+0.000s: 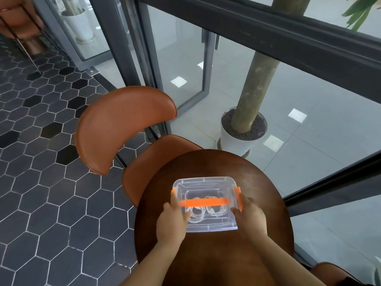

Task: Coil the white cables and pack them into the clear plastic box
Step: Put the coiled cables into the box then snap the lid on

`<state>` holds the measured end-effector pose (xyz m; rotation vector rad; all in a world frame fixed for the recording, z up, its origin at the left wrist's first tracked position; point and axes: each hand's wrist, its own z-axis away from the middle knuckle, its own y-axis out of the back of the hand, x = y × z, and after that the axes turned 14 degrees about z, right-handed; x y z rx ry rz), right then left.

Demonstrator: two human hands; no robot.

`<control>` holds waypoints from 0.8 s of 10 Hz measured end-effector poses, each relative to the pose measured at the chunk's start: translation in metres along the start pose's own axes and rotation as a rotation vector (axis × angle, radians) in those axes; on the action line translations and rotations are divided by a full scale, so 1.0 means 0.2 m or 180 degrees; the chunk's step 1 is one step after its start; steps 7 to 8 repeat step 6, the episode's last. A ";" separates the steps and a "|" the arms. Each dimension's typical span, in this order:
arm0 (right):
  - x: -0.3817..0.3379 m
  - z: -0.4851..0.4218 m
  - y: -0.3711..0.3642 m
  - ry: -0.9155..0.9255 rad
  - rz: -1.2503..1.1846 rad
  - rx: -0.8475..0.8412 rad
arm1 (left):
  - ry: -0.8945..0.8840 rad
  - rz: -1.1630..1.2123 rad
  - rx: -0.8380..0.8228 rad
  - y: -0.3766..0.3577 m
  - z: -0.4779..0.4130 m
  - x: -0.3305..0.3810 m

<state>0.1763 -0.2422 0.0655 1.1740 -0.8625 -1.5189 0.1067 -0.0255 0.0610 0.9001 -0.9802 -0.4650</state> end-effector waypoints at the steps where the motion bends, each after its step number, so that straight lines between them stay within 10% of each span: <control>1: -0.02 0.00 -0.01 0.0031 0.0250 0.0025 | 0.0091 -0.0056 -0.0051 0.00 0.00 0.03; 8: -0.09 0.04 0.12 0.0504 0.0814 0.0112 | 0.0207 -0.0262 -0.0046 0.12 0.06 0.06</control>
